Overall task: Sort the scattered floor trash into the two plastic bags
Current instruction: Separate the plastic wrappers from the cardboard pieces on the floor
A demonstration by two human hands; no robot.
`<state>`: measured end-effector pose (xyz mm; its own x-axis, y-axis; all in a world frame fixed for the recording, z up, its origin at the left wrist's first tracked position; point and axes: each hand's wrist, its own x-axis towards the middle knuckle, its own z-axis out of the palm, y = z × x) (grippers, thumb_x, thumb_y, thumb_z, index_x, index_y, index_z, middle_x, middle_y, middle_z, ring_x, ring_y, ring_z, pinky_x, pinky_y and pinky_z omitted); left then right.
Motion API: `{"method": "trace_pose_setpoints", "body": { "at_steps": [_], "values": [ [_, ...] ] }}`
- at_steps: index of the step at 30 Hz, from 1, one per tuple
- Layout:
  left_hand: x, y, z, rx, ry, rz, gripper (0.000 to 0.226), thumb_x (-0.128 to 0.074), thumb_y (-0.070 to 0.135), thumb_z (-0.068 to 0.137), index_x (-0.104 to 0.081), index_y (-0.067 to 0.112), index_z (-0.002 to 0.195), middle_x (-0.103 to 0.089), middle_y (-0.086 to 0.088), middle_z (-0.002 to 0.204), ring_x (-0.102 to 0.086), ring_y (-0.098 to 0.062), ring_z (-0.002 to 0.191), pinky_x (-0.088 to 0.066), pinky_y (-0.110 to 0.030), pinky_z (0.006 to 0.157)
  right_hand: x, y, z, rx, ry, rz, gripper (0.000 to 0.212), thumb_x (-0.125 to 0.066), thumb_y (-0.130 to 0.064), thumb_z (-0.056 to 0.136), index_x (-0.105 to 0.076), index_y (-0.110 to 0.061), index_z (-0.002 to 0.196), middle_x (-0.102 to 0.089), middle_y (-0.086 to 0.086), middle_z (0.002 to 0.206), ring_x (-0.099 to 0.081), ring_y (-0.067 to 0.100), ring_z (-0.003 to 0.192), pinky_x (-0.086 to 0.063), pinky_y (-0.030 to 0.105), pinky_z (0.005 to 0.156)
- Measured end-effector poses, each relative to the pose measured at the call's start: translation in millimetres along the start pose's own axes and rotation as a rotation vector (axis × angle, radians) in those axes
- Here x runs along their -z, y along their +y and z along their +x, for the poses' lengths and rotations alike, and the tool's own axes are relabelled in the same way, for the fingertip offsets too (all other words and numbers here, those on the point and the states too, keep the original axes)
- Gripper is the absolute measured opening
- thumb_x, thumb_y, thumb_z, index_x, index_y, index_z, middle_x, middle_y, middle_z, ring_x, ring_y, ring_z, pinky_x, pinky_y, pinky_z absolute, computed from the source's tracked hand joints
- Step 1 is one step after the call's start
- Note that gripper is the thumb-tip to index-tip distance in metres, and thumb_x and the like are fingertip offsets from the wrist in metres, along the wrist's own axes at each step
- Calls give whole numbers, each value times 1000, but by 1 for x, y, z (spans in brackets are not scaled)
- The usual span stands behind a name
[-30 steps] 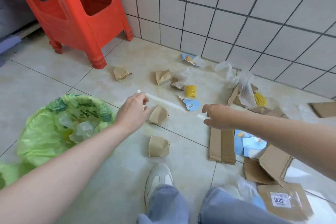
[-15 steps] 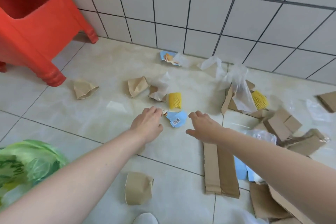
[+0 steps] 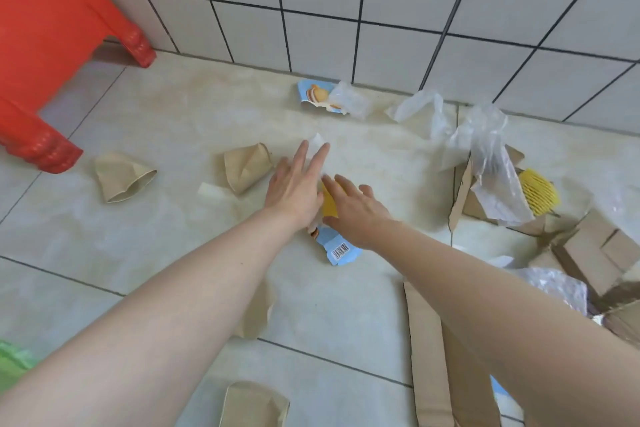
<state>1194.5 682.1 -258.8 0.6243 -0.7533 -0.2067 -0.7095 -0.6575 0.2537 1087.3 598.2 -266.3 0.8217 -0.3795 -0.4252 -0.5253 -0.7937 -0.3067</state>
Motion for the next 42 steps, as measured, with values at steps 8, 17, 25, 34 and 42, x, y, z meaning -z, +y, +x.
{"method": "trace_pose_setpoints", "body": {
  "at_steps": [8, 17, 25, 34, 42],
  "values": [
    [-16, -20, -10, 45, -50, -151, 34, -48, 11, 94, -49, 15, 128, -59, -14, 122, -55, -33, 114, -47, -40, 90, -13, 18, 2, -20, 128, -169, 64, -58, 3, 81, -35, -24, 134, -43, 1, 126, -40, 30, 116, -40, 35, 84],
    [14, -14, -18, 134, 357, -553, 29, -37, 3, 90, -66, 2, 89, -67, -13, 94, -58, -29, 92, -34, -25, 72, -9, 48, -27, -183, 259, 409, 35, -34, -2, 87, -52, -17, 113, -39, 8, 100, -49, 34, 92, -40, 32, 74],
    [26, -23, -29, 262, 293, -497, 47, -66, 27, 80, -27, 15, 57, -36, -1, 71, -36, -21, 67, -25, -28, 62, -5, 47, -53, -167, 229, 431, 32, -59, -31, 88, -41, -15, 109, -38, 3, 106, -47, 26, 93, -37, 30, 79],
    [-17, -37, -37, -31, -78, -307, 37, -70, 29, 79, -51, 14, 107, -43, 0, 127, -41, -24, 118, -35, -28, 94, -23, 30, -62, -22, 119, 46, 71, -59, -52, 84, -31, -17, 139, -32, 6, 134, -35, 31, 121, -42, 40, 96],
    [-32, -20, -38, -24, -262, -20, 112, -76, 50, 66, -1, 35, 148, -10, 6, 156, -9, -26, 141, -25, -46, 108, -34, 13, -53, -35, 48, -222, 72, -60, -52, 84, -31, -10, 136, -28, 8, 135, -32, 33, 120, -38, 41, 84]
  ]
}}
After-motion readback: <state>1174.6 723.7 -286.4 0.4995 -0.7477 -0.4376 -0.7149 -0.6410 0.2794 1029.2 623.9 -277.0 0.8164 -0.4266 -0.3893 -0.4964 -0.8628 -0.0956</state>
